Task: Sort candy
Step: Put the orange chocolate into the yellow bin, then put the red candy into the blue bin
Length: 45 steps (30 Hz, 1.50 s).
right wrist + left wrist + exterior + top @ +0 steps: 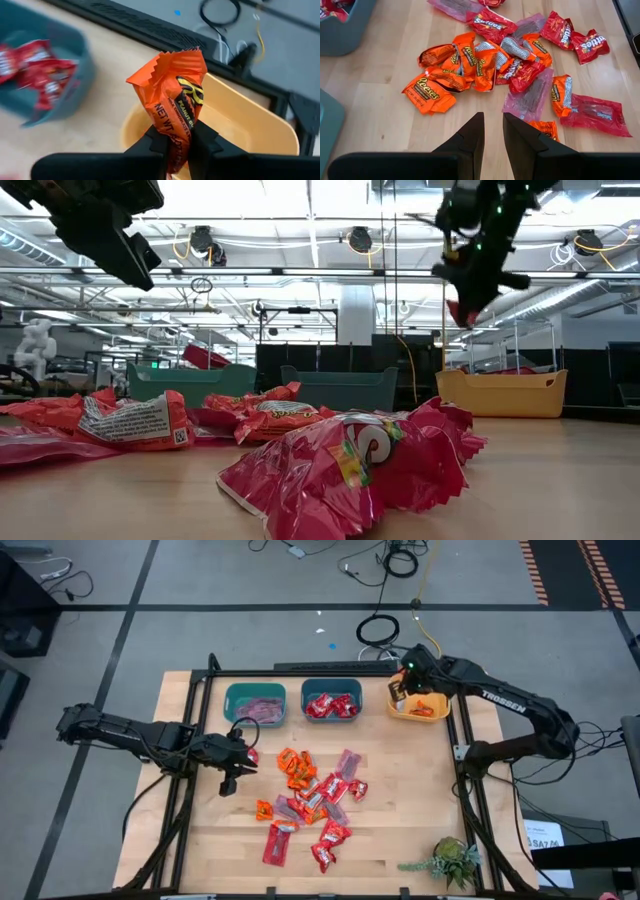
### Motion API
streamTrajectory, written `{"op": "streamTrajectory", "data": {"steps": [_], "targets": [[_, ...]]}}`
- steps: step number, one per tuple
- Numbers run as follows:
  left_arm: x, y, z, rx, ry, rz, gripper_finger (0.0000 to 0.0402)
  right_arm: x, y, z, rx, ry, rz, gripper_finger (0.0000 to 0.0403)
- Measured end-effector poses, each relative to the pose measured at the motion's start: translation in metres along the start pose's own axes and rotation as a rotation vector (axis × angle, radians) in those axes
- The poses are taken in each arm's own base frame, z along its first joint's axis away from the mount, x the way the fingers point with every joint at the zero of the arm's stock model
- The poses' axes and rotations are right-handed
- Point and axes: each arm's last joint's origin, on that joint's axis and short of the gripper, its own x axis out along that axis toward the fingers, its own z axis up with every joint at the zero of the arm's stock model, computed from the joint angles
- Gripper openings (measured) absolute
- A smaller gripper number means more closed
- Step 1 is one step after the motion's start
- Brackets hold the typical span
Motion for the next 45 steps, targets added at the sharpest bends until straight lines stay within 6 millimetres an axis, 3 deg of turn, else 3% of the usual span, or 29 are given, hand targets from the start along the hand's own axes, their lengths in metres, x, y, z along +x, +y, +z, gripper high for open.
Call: {"op": "streamTrajectory", "data": {"steps": [5, 10, 19, 33, 45], "targets": [[0.000, 0.000, 0.000, 0.000, 0.000, 0.000, 0.0080, 0.021, -0.016, -0.001, 0.077, 0.010, 0.031, 0.0034], [0.000, 0.000, 0.000, 0.000, 0.000, 0.000, 0.0080, 0.029, -0.020, -0.001, 0.108, -0.018, 0.048, 0.0043], [0.000, 0.000, 0.000, 0.000, 0.001, 0.000, 0.0080, 0.030, -0.022, -0.001, 0.136, -0.026, 0.015, 0.0081], [0.000, 0.000, 0.000, 0.000, 0.001, 0.000, 0.0080, 0.031, -0.024, -0.003, 0.132, 0.000, 0.008, 0.0178], [0.000, 0.000, 0.000, 0.001, 0.001, 0.000, 0.0080, 0.018, -0.020, -0.013, 0.113, 0.041, 0.018, 0.0174]]}}
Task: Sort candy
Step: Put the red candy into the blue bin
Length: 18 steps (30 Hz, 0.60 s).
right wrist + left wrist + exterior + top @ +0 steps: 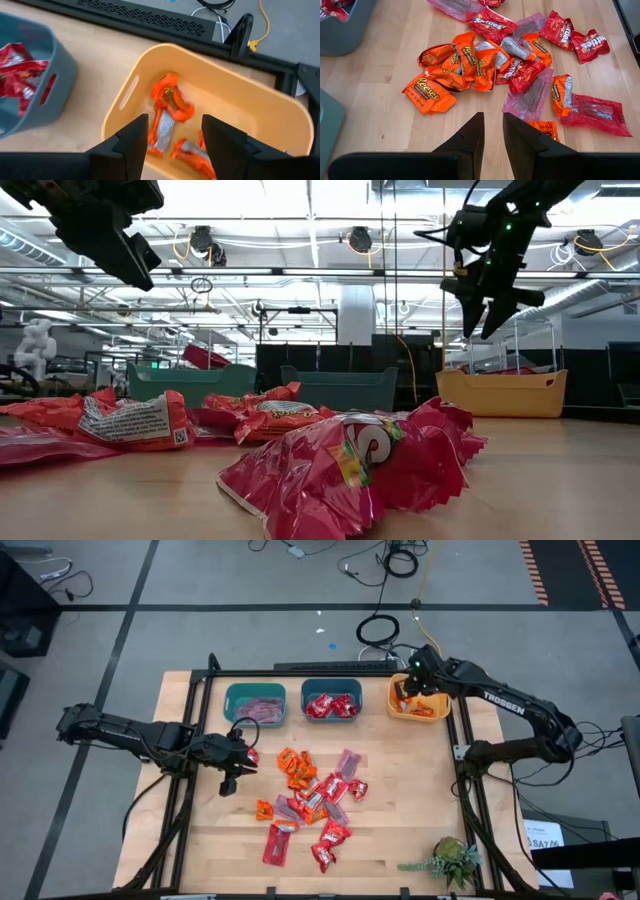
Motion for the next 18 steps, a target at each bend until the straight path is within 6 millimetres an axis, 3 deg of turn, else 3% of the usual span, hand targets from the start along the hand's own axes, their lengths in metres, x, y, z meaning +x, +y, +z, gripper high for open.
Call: {"op": "streamTrajectory", "data": {"steps": [8, 18], "targets": [[0.000, 0.000, 0.000, 0.000, 0.000, 0.000, 0.0080, -0.023, 0.019, -0.024, -0.018, 0.039, 0.060, 0.0140], [0.000, 0.000, 0.000, 0.006, 0.002, 0.000, 0.0080, -0.050, 0.063, -0.059, -0.087, 0.029, 0.266, 0.0134]]}}
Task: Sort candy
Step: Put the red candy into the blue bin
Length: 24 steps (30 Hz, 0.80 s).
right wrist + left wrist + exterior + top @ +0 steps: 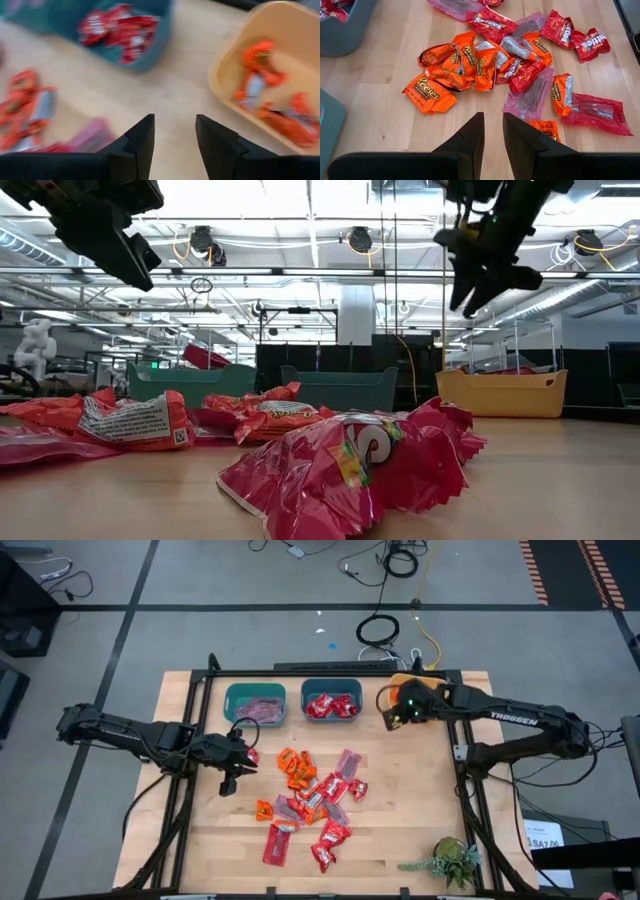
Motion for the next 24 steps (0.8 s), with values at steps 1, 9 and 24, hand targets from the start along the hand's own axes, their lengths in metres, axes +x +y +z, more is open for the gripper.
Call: {"op": "streamTrajectory", "data": {"steps": [1, 9, 24], "targets": [[0.000, 0.000, 0.000, 0.000, 0.001, 0.000, 0.0080, -0.001, 0.005, -0.004, -0.011, 0.002, 0.021, 0.0134], [0.000, 0.000, 0.000, 0.000, 0.002, 0.001, 0.0080, -0.005, 0.034, -0.029, -0.184, 0.031, 0.118, 0.0134], [0.000, 0.000, 0.000, 0.000, 0.002, 0.000, 0.0080, 0.027, 0.071, -0.055, -0.289, 0.107, 0.154, 0.0134]]}}
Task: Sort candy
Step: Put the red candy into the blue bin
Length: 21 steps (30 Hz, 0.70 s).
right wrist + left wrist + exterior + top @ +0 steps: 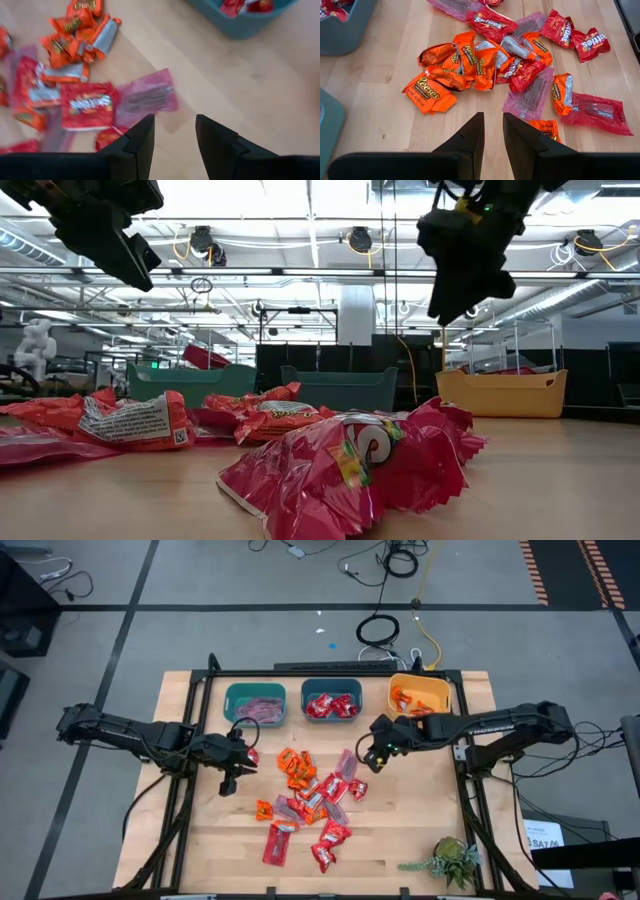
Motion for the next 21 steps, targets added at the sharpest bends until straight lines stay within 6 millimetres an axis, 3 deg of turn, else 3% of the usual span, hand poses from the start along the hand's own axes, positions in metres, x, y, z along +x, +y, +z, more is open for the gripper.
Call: {"op": "streamTrajectory", "data": {"steps": [14, 21], "targets": [[0.000, 0.000, 0.000, -0.001, 0.000, 0.000, 0.0080, 0.037, 0.018, -0.016, -0.010, 0.093, -0.041, 0.0138], [0.000, 0.000, 0.000, -0.001, 0.000, 0.000, 0.0080, 0.045, 0.026, -0.025, -0.021, 0.133, -0.031, 0.0195]]}}
